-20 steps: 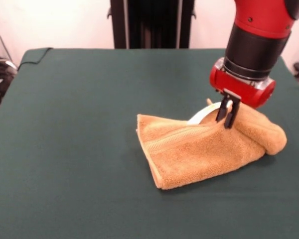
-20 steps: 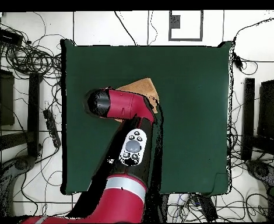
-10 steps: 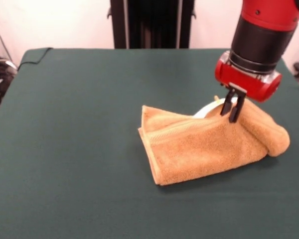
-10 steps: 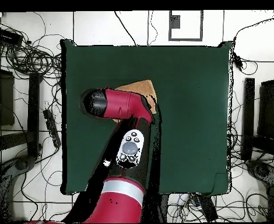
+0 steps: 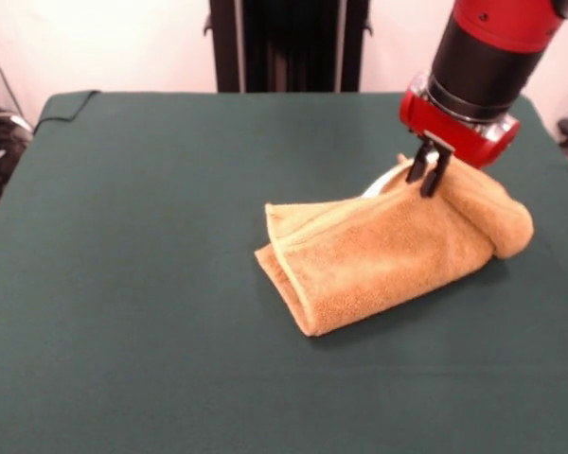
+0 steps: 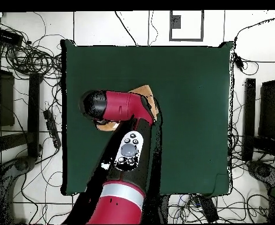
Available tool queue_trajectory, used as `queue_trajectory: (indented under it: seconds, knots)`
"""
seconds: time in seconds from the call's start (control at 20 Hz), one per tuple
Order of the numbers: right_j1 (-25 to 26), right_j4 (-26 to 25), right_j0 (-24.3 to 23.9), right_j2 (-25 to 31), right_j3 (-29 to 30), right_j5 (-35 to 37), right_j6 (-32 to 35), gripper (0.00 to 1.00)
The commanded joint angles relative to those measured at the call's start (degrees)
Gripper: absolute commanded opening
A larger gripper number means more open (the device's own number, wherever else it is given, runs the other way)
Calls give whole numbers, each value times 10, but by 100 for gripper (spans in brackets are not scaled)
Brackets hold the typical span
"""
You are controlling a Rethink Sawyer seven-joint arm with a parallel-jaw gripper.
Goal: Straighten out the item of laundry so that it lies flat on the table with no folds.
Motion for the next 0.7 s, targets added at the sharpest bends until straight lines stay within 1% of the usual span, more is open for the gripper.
queue_trajectory:
  seconds: [0.05, 0.25, 0.45, 0.7]
  knots:
    - [-25, -44, -11, 36, 71, 56, -31, 0]
    - [-46, -68, -26, 40, 92, 56, -47, 0]
    - [-52, -96, -31, 39, 85, 69, -52, 0]
    - [-56, -113, -41, 49, 73, 90, -51, 0]
